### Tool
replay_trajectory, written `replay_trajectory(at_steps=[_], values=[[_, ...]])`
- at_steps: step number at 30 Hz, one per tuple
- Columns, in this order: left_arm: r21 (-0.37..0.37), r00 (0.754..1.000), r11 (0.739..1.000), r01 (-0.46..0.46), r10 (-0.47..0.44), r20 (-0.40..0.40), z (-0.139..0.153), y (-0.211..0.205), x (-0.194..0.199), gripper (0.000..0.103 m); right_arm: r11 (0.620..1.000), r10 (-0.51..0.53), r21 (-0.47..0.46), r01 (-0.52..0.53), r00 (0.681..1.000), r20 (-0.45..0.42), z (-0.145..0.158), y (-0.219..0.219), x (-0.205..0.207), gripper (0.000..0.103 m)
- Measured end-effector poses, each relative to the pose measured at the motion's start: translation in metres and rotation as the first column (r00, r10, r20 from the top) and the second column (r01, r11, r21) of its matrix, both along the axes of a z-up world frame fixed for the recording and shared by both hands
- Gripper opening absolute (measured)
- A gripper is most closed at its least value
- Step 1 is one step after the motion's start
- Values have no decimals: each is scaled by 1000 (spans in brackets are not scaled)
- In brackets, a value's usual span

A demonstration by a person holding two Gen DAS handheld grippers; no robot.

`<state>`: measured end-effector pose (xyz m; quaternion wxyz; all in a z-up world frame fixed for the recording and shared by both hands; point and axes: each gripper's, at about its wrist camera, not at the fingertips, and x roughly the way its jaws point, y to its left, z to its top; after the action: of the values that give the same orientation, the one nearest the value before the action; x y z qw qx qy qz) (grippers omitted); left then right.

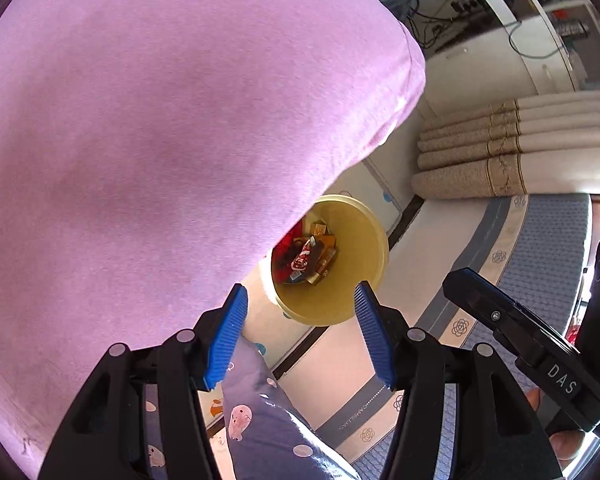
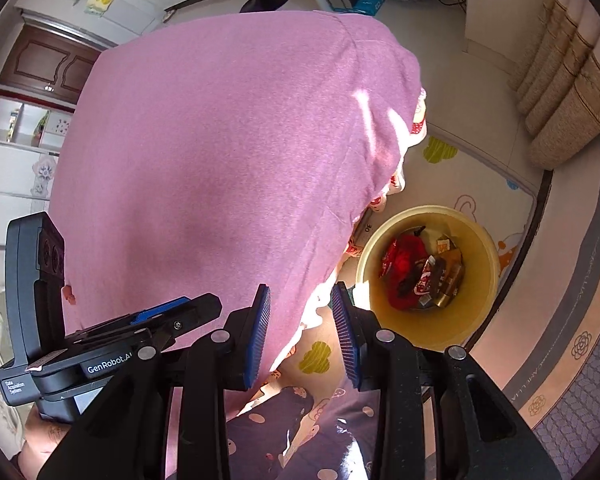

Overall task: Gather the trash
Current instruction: 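Return both open tools over the bed toward the grey and orange socks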

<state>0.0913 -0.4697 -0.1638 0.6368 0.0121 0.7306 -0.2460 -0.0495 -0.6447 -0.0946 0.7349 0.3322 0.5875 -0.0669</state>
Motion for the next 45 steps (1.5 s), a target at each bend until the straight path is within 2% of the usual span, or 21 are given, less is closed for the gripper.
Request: replay_trajectory(at_steps=[4,8,14,19,25,29,35,38,41,45], values=[[-21,993,993,-118,118,15,8,58,16,56,992,121,-24,-120,993,8,8,50,33,33],[-35,974,973,-226,227,19,14,131,23,56,972,231,-42,-231,973,5,12,117,61,33],[-22,943,945,-326,327,65,27,247,25,59,932,361,-25,-361,933,-8,7,234,87,33],[-14,907,909,-416,416,68,29,346,23,59,898,439,-5,-439,898,-7,6,330,101,33],[-10,854,857,-514,513,87,32,452,17,59,841,540,-14,-540,841,-1,6,439,119,33],[-9,818,824,-567,564,109,33,514,14,59,812,584,-19,-584,812,12,4,497,127,33],[18,765,778,-629,614,192,40,598,10,60,780,625,-25,-625,780,34,3,574,140,33],[27,742,756,-654,634,218,42,635,11,60,753,658,-35,-657,752,47,3,612,145,33],[25,703,718,-695,672,232,44,671,15,60,731,682,-40,-681,728,69,5,642,154,33],[22,646,665,-747,718,258,47,710,20,60,686,728,-70,-725,679,94,8,680,174,33]])
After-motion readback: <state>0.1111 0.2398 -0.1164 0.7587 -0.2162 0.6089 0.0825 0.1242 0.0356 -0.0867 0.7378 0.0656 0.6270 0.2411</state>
